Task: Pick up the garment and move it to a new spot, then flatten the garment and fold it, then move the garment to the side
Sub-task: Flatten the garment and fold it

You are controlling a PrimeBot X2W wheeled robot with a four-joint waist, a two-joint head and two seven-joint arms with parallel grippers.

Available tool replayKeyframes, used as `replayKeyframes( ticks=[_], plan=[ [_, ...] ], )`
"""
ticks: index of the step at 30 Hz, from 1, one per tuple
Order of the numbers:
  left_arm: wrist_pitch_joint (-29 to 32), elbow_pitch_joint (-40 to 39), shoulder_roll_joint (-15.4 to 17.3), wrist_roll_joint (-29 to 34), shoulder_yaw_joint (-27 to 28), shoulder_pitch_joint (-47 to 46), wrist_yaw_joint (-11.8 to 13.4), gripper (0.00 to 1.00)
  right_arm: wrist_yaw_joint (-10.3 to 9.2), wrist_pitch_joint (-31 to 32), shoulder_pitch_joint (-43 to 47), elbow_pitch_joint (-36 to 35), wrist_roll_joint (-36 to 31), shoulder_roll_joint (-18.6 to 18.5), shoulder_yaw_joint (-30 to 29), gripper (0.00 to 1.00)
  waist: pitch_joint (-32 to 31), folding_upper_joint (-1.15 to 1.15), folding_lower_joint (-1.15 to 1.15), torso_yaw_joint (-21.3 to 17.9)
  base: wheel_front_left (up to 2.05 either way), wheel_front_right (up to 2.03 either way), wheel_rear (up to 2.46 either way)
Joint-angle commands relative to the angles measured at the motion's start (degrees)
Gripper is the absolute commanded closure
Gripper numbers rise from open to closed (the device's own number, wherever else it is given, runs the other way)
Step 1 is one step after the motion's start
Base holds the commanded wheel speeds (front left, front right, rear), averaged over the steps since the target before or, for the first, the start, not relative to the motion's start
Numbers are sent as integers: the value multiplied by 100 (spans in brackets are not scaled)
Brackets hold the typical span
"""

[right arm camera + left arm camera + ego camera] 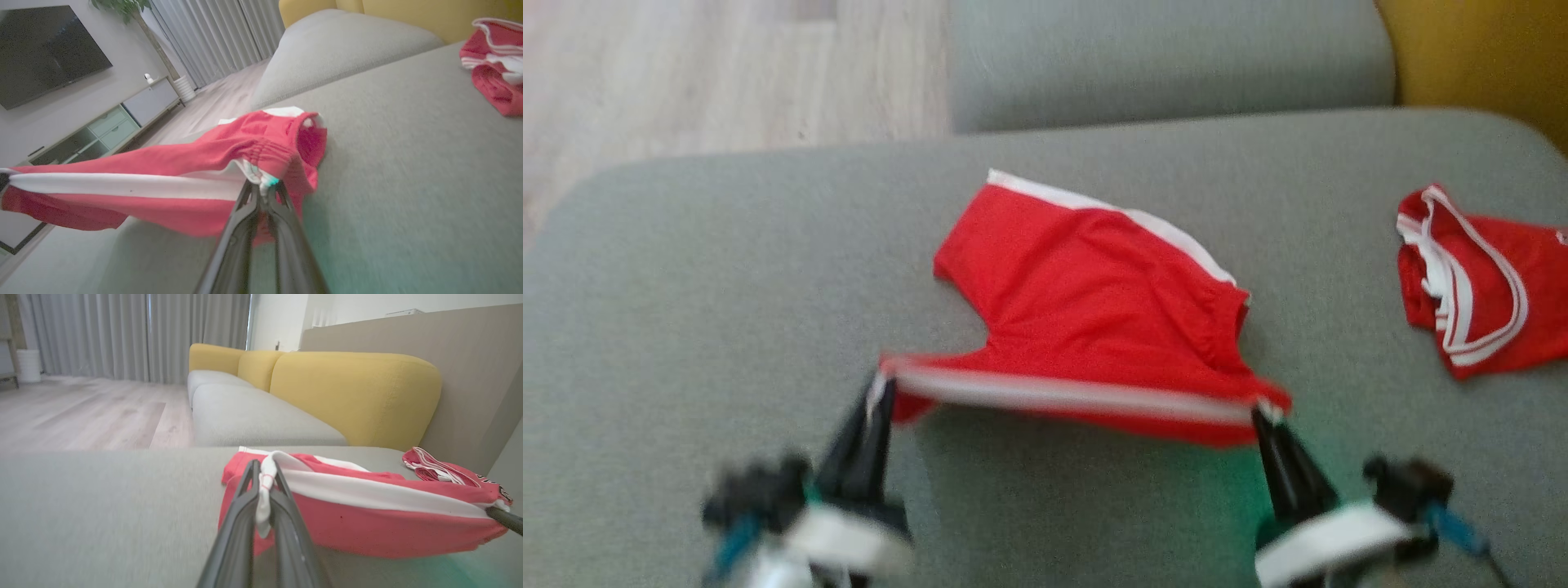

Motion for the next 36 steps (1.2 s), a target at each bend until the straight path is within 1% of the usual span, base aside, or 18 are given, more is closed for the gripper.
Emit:
replayKeyframes(
  ticks=[1,4,6,9,12,15,19,24,28,30,34,35,36],
  plan=[
    [-38,-153,155,9,139,-669,11,100,37,-38,-485,-201,47,-30,76,100,263,0,0,-119,0,0,0],
    [-38,145,518,-201,-145,-1655,10,100,37,27,-1069,-179,177,56,53,100,737,0,0,-252,0,0,0],
    [-37,464,801,-321,-483,-2386,10,100,37,93,-1526,-148,248,116,23,100,1084,0,0,-345,0,0,0],
    [10,932,1112,-605,-917,-3461,10,100,37,156,-2204,-13,366,209,-38,100,1570,0,0,-496,0,0,0],
    [18,1389,1356,-797,-1378,-4358,10,100,37,251,-2777,260,503,285,-33,100,1955,0,0,-655,0,0,0],
    [61,1889,1500,-1032,-1846,-4999,10,100,37,246,-3238,536,704,325,55,100,2241,0,0,-821,0,0,0],
    [71,2457,1617,-1385,-2418,-5596,10,100,37,137,-3662,836,1215,333,457,100,2507,0,0,-995,0,0,0],
    [28,3038,1766,-1748,-2847,-6058,10,100,37,17,-3947,1130,1761,334,957,100,2690,0,0,-1160,0,0,0],
    [-15,3391,1803,-1900,-2943,-6328,10,100,37,-28,-4067,1250,2064,335,1133,100,2733,0,0,-1205,0,0,0],
    [-24,3586,1804,-1837,-3033,-6415,10,100,37,-33,-4121,1250,2115,335,1148,100,2735,0,0,-1223,0,0,0],
    [-31,3892,1716,-1928,-3121,-6486,10,100,37,-36,-4139,1206,2129,335,1148,100,2722,0,0,-1236,0,0,0],
    [-34,3984,1631,-1966,-3139,-6519,10,62,37,-36,-4150,1180,2038,335,1111,0,2717,0,0,-1217,0,0,0],
    [-35,4008,1577,-1993,-3155,-6504,10,0,37,-37,-4148,1169,1935,335,1074,0,2707,0,0,-1202,0,0,0]
  ],
)
